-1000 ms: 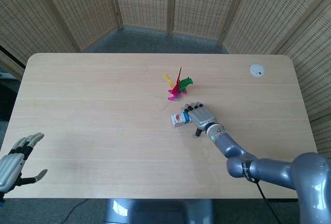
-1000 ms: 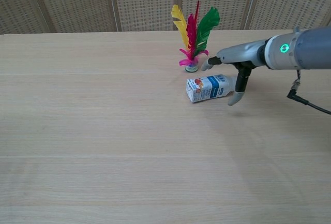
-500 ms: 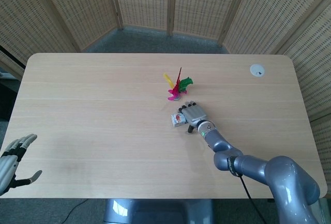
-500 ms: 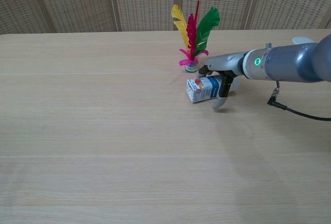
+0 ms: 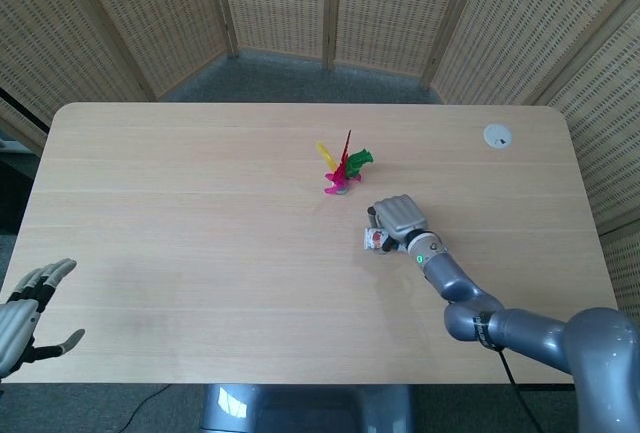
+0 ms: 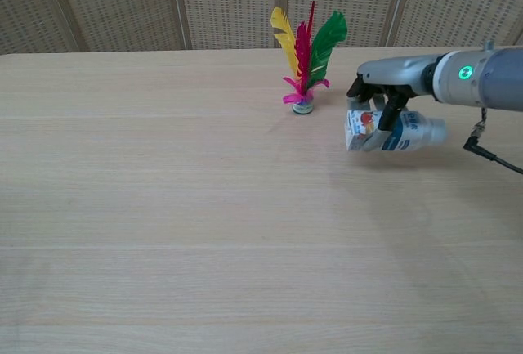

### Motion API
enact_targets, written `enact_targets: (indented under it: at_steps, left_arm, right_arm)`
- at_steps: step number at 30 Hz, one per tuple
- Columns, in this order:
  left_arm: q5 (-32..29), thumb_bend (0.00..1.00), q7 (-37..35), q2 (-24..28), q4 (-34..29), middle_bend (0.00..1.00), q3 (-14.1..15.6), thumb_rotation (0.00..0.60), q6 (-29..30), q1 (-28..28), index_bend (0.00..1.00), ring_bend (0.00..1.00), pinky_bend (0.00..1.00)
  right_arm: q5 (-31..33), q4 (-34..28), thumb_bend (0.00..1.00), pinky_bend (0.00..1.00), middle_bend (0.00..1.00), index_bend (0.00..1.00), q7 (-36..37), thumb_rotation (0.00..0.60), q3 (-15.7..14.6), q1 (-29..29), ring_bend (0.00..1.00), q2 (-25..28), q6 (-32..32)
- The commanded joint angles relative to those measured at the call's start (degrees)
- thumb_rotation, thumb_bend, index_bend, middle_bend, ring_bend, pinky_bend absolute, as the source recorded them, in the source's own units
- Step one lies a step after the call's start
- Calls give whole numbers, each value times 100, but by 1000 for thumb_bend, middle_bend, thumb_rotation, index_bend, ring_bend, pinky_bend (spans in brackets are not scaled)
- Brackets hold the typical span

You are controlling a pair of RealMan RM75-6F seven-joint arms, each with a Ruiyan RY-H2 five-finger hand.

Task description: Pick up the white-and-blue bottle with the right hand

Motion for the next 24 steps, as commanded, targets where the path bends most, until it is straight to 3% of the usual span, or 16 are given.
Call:
enact_targets:
  at_steps: [1,13,24]
  left_arm:
    - [37,317,12,-6,-18,0,9,600,11,2,0,0,0]
    - [341,318,-10,-4,-64,0,131,600,174,91,0,0,0]
    - [454,317,-108,5,-14,0,189,600,272,145,0,0,0]
  right_arm:
    - [-84,-848,164,675,1000,815,-212,600,91,-197,885,672,457]
    - [37,-3134,162,674,1000,811,-994,600,271,-360,885,2311,1281]
    - [72,-3801,159,674,1000,811,-1213,600,302,-497,885,2750,1603]
